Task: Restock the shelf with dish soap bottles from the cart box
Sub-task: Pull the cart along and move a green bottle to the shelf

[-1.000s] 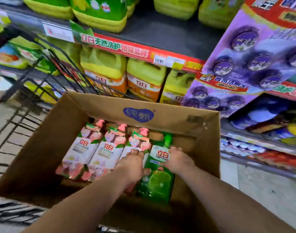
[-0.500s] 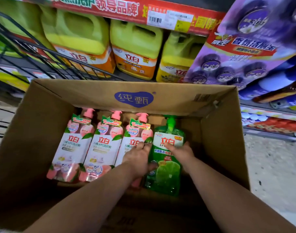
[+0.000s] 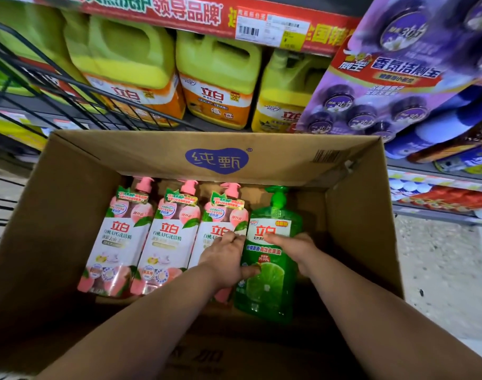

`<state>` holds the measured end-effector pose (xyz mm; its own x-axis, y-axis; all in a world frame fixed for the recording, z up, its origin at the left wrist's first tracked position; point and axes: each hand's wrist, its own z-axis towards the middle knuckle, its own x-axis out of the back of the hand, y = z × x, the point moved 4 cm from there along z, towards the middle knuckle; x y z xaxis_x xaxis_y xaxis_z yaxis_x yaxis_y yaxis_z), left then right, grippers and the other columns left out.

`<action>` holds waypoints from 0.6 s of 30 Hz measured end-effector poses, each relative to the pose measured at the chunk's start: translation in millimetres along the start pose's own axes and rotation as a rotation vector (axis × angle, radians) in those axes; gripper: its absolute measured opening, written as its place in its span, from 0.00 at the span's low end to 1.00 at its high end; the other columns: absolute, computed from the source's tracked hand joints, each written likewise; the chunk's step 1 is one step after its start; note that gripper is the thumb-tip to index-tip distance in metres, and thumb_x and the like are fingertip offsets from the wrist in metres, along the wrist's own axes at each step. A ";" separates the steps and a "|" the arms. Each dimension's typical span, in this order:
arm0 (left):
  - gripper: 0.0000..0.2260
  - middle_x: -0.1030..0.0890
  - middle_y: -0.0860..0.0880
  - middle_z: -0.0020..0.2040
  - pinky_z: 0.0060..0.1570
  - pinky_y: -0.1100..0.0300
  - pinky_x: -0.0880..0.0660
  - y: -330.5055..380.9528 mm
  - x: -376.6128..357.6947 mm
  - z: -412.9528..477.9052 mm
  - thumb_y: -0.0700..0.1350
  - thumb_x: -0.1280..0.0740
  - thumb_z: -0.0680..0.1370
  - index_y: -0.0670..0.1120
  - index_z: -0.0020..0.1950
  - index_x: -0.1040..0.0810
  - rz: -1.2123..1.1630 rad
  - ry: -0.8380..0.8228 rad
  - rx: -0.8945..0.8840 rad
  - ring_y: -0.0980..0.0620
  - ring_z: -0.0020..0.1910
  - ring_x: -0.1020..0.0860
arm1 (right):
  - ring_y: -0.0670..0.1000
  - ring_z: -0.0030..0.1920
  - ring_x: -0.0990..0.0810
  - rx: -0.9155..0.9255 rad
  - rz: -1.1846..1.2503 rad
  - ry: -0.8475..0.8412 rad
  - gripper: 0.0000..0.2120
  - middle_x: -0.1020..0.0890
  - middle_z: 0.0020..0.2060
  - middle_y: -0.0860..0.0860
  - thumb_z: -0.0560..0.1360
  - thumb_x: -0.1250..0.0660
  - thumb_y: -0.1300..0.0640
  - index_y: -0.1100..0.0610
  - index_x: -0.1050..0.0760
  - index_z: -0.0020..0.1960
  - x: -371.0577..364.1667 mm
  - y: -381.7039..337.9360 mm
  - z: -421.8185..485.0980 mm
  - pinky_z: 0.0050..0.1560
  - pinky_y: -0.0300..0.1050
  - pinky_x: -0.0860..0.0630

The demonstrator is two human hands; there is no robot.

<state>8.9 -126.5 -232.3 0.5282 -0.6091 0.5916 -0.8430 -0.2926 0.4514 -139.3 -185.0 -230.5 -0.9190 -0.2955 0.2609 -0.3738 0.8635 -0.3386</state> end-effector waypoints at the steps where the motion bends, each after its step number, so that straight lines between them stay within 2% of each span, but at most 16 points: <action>1: 0.36 0.35 0.47 0.68 0.66 0.51 0.35 0.0 0.0 -1.5 0.63 0.35 0.72 0.48 0.73 0.41 -0.021 0.001 0.002 0.46 0.67 0.35 | 0.53 0.38 0.19 0.012 -0.007 0.011 0.24 0.17 0.52 0.58 0.63 0.21 0.58 0.61 0.24 0.56 0.3 -0.1 -3.3 0.30 0.41 0.26; 3: 0.35 0.36 0.46 0.70 0.66 0.51 0.37 -0.4 1.0 -5.7 0.63 0.35 0.72 0.48 0.73 0.40 -0.074 0.003 0.016 0.46 0.69 0.37 | 0.52 0.40 0.20 0.042 -0.018 0.041 0.26 0.18 0.52 0.57 0.62 0.21 0.58 0.60 0.27 0.55 2.2 -1.7 -11.9 0.32 0.41 0.26; 6: 0.35 0.38 0.45 0.74 0.67 0.53 0.39 -2.3 2.9 -12.7 0.62 0.35 0.72 0.49 0.74 0.40 -0.227 0.000 0.041 0.45 0.72 0.39 | 0.55 0.49 0.21 0.102 -0.045 0.081 0.34 0.24 0.50 0.53 0.61 0.20 0.56 0.59 0.36 0.60 3.3 -5.8 -27.2 0.40 0.44 0.27; 9: 0.30 0.28 0.47 0.68 0.65 0.57 0.34 -5.2 7.7 -19.6 0.58 0.31 0.72 0.50 0.70 0.33 -0.502 0.021 0.034 0.48 0.67 0.30 | 0.51 0.47 0.23 0.219 -0.119 0.082 0.39 0.25 0.50 0.51 0.60 0.19 0.54 0.61 0.36 0.62 2.0 -14.3 -43.6 0.39 0.42 0.27; 11: 0.30 0.25 0.50 0.65 0.64 0.56 0.31 -8.2 11.0 -27.5 0.56 0.29 0.71 0.50 0.69 0.33 -0.675 0.003 0.075 0.50 0.63 0.26 | 0.50 0.48 0.21 0.299 -0.132 0.063 0.38 0.22 0.51 0.51 0.58 0.18 0.54 0.59 0.34 0.60 1.2 -22.4 -55.0 0.43 0.42 0.24; 13: 0.27 0.24 0.53 0.62 0.59 0.60 0.27 -10.1 14.2 -36.4 0.55 0.28 0.71 0.52 0.67 0.32 -0.816 -0.033 0.099 0.54 0.58 0.23 | 0.49 0.48 0.19 0.362 -0.129 0.022 0.34 0.20 0.50 0.50 0.56 0.17 0.54 0.57 0.32 0.55 -0.5 -31.7 -66.7 0.47 0.44 0.21; 15: 0.19 0.22 0.57 0.53 0.44 0.71 0.26 -7.3 21.0 -46.9 0.52 0.29 0.72 0.55 0.60 0.31 -0.965 -0.044 0.069 0.64 0.46 0.21 | 0.50 0.49 0.18 0.420 -0.111 -0.042 0.34 0.18 0.50 0.51 0.55 0.17 0.54 0.57 0.29 0.56 -3.9 -41.6 -78.3 0.51 0.48 0.20; 16: 0.17 0.21 0.59 0.50 0.39 0.73 0.26 -5.9 25.7 -52.6 0.50 0.30 0.73 0.55 0.58 0.31 -1.028 -0.026 0.063 0.66 0.42 0.21 | 0.52 0.50 0.17 0.445 -0.110 -0.073 0.36 0.17 0.51 0.53 0.54 0.17 0.54 0.58 0.27 0.58 -5.6 -46.4 -84.1 0.55 0.51 0.21; 18: 0.17 0.23 0.60 0.49 0.40 0.71 0.27 -2.4 36.8 -62.9 0.51 0.31 0.73 0.55 0.59 0.32 -1.070 0.052 0.041 0.65 0.44 0.23 | 0.53 0.51 0.17 0.499 -0.120 -0.103 0.36 0.17 0.51 0.54 0.55 0.18 0.53 0.59 0.25 0.60 -7.0 -56.3 -97.9 0.57 0.53 0.22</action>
<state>36.8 -101.8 -169.5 0.9975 0.0101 -0.0703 0.0583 -0.6809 0.7301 -99.5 -191.5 -124.8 -0.8643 -0.4407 0.2424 -0.4680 0.5284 -0.7083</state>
